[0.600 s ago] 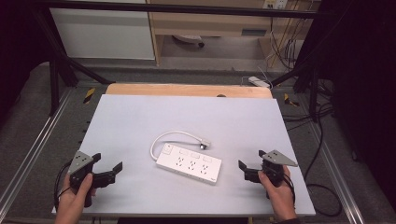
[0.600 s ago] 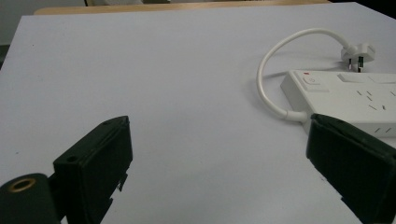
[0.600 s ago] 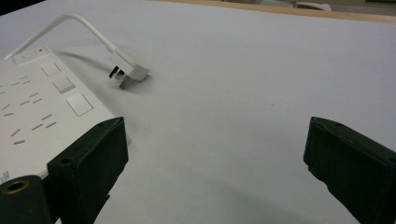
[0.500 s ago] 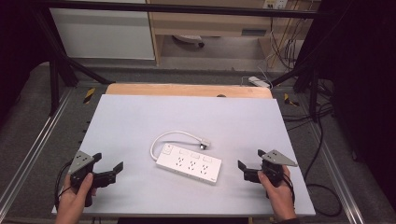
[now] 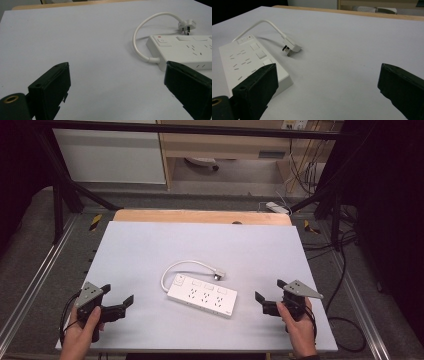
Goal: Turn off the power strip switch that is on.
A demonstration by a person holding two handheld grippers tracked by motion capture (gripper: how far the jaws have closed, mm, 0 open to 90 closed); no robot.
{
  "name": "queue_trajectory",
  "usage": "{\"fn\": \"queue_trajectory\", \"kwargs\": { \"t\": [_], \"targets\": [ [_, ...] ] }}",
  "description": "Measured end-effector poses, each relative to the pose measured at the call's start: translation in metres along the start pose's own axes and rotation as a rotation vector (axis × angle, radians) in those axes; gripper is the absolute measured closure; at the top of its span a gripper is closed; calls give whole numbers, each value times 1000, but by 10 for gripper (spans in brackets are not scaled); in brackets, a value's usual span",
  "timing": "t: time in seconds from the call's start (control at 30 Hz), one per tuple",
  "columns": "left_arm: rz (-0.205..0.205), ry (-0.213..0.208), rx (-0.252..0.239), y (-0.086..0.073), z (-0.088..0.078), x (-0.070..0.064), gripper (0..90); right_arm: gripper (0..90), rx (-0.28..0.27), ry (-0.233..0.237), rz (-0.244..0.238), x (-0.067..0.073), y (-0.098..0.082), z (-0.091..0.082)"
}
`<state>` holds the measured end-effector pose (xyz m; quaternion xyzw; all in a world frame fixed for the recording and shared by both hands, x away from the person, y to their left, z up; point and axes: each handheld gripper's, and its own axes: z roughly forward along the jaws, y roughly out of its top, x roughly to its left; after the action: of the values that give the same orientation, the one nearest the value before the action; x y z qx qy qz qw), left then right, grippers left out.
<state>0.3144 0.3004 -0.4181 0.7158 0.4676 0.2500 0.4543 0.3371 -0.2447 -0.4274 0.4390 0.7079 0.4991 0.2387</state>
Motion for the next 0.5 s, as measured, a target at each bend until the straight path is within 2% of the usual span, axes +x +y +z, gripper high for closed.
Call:
{"fn": "queue_trajectory", "kwargs": {
  "t": [0.27,0.5],
  "targets": [
    [-10,2,10,-2,1,-1,67,36,-8,16,-24,7,2,0],
    [1,3,10,-1,1,-1,67,39,-11,29,-38,11,5,0]
  ]
}}
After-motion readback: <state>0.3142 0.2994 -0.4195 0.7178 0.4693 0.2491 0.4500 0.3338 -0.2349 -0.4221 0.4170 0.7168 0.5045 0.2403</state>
